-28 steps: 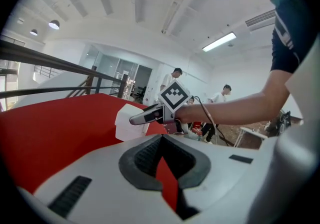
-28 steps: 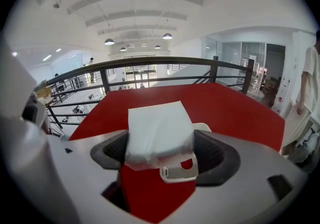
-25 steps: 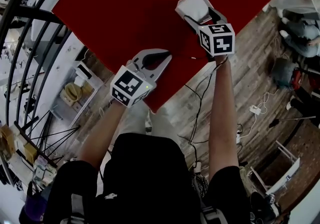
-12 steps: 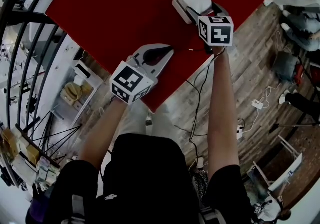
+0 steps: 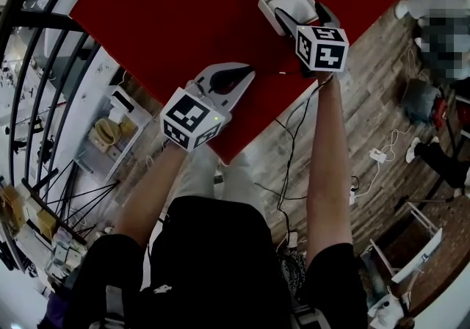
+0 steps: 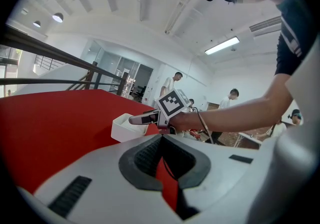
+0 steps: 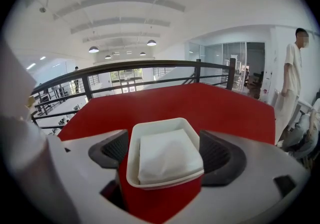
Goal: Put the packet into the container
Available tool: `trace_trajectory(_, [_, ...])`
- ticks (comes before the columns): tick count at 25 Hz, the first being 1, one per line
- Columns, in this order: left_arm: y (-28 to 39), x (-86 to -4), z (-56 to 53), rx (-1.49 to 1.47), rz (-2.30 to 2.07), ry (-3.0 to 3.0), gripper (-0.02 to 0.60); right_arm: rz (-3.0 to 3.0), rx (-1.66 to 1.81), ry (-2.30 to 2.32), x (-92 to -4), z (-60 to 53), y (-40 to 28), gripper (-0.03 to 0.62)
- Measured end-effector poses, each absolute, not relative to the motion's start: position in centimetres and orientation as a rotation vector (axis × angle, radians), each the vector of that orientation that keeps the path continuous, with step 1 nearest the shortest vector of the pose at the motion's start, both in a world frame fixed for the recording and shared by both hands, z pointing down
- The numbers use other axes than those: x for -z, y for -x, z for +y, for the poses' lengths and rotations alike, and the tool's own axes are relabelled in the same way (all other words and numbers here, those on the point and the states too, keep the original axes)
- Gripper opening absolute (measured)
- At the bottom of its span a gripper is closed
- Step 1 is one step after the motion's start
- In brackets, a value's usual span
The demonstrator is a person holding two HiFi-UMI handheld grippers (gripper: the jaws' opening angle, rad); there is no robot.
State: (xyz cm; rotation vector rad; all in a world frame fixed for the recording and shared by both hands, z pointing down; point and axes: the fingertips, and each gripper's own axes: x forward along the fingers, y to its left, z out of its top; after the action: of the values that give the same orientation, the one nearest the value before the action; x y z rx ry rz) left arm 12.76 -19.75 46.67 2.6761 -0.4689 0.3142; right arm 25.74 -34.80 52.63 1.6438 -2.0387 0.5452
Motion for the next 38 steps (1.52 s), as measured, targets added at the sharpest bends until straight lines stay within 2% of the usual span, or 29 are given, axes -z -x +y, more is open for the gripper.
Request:
trace_trajectory(8, [-12.0, -44.7, -19.3, -0.291, -0.489, -2.706, 0.008, -2.164, -0.474, -1.725, -46.9, -31.3, -24.7, 0.414])
trace_trajectory(9, [-11.9, -44.2, -19.0, -0.284, -0.492, -2.71, 0.008, -2.168, -0.46, -1.755, -45.8, -30.4, -24.6, 0.368])
trace_trajectory(10, [-11.8, -43.6, -18.8, -0.277, -0.494, -2.715, 0.008, -2.164, -0.442, -1.79, -44.6, -29.3, -24.7, 0.241])
trace_trajectory(11, [-11.6, -43.0, -18.4, -0.271, -0.496, -2.723, 0.008, -2.163, -0.425, -1.82, -43.5, -28.2, -24.6, 0.15])
trace_trajectory(12, [-11.4, -42.3, -18.0, -0.264, -0.499, -2.731, 0.008, -2.172, -0.413, -1.838, -42.3, -27.0, -24.3, 0.105])
trace_trajectory(15, [-10.7, -39.9, -16.4, -0.227, -0.51, -2.754, 0.008, -2.225, -0.388, -1.854, -38.9, -23.2, -22.7, 0.041])
trace_trajectory(23, [-8.6, -34.1, -11.7, -0.132, -0.527, -2.835, 0.008, -2.381, -0.323, -1.874, -32.1, -12.3, -17.8, 0.021])
trace_trajectory(38, [-6.0, -30.6, -5.3, -0.095, -0.53, -2.898, 0.008, -2.451, -0.305, -1.897, -29.8, -2.8, -13.7, 0.02])
